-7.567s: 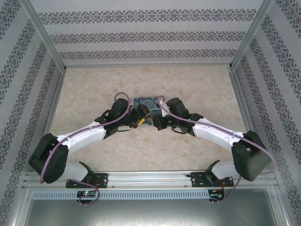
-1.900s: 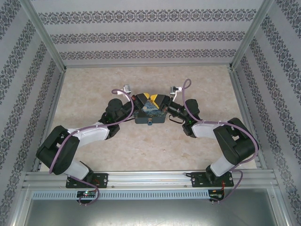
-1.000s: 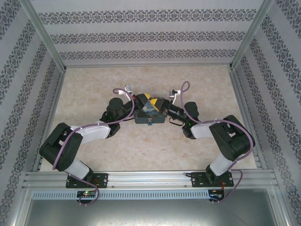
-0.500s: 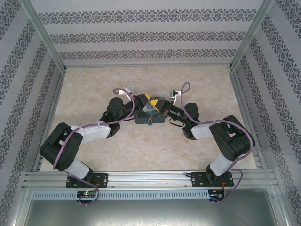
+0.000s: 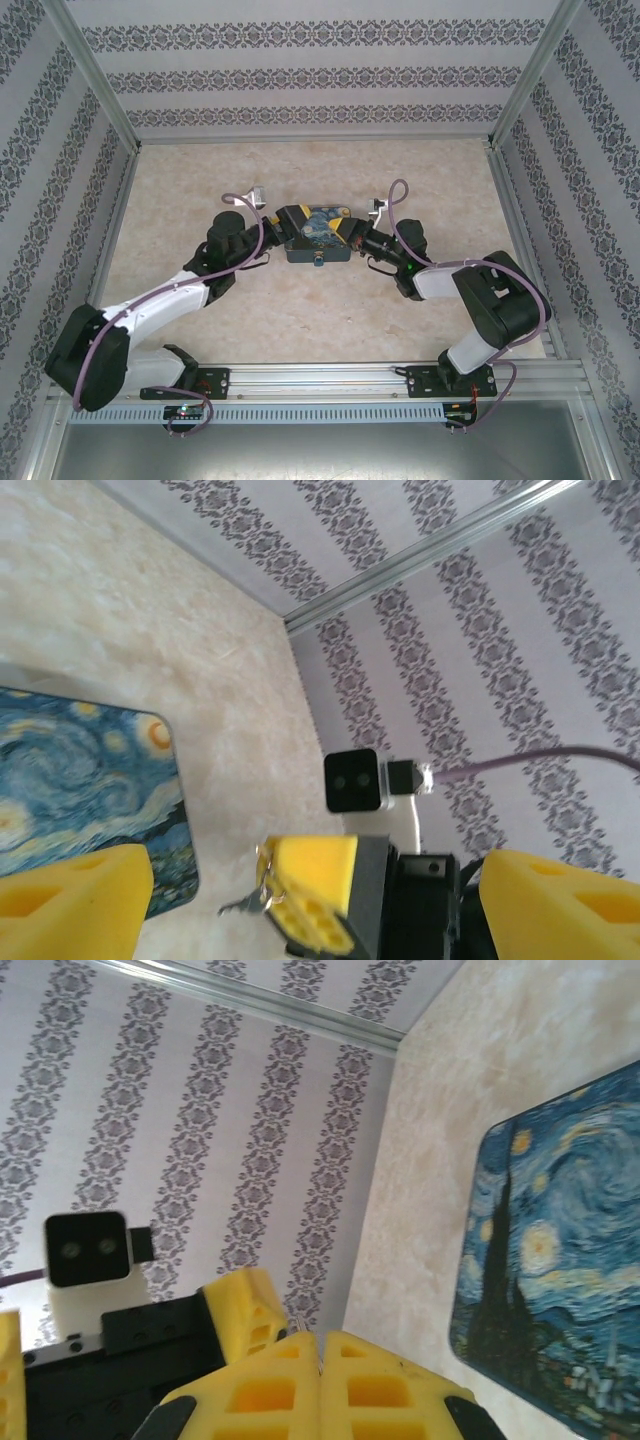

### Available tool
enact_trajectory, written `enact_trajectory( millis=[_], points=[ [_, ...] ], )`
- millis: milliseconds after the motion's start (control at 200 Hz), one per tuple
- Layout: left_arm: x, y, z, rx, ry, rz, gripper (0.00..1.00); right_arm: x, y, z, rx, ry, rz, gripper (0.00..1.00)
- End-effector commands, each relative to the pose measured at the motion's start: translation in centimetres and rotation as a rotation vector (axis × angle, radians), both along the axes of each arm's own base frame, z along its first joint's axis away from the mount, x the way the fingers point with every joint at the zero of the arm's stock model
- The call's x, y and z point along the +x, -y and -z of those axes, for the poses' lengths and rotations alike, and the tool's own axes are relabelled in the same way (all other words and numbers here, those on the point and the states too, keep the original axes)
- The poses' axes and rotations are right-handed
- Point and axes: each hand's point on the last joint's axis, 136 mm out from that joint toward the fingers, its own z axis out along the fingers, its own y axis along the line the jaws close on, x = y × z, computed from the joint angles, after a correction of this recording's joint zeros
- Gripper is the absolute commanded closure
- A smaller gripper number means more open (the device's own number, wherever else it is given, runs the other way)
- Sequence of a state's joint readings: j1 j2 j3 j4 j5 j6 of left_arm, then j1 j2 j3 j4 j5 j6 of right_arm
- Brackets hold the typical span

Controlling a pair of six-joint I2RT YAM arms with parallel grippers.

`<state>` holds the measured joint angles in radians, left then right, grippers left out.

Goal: Unlock a padlock with a key

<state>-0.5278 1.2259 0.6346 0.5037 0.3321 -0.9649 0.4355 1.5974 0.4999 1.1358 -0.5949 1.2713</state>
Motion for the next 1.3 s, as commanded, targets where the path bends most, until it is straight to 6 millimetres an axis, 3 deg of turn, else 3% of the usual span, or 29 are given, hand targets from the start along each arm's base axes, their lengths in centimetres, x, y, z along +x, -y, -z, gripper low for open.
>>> enact_trajectory(
  millis=[0, 375, 475, 714, 914, 1299],
  points=[
    [-1.4, -1.1, 4.3, 0.193, -0.061, 0.029, 0.13, 1.1, 0.4, -0.2, -0.075, 0.043, 0.024, 1.00],
    [-3.9, 0.7, 10.3, 0.393, -0.121, 0.168, 0.14, 2.1, 1.5, 3.3, -0.299, -0.009, 0.066, 1.00],
    [-4.2, 1.4, 11.4, 0.429, -0.121, 0.194, 0.16, 2.0, 2.2, 3.3, -0.385, 0.001, 0.083, 1.00],
    [-4.4, 3.4, 13.3, 0.489, -0.104, 0.254, 0.21, 1.1, 4.1, 2.6, -0.822, 0.074, 0.139, 1.00],
    [-4.0, 4.2, 14.4, 0.538, -0.061, 0.261, 0.25, 2.0, 4.7, 2.3, -0.763, 0.042, 0.188, 1.00],
    [-2.6, 5.6, 16.6, 0.588, 0.007, 0.250, 0.31, 4.6, 2.4, 1.9, -0.604, 0.006, 0.191, 1.00]
  ],
)
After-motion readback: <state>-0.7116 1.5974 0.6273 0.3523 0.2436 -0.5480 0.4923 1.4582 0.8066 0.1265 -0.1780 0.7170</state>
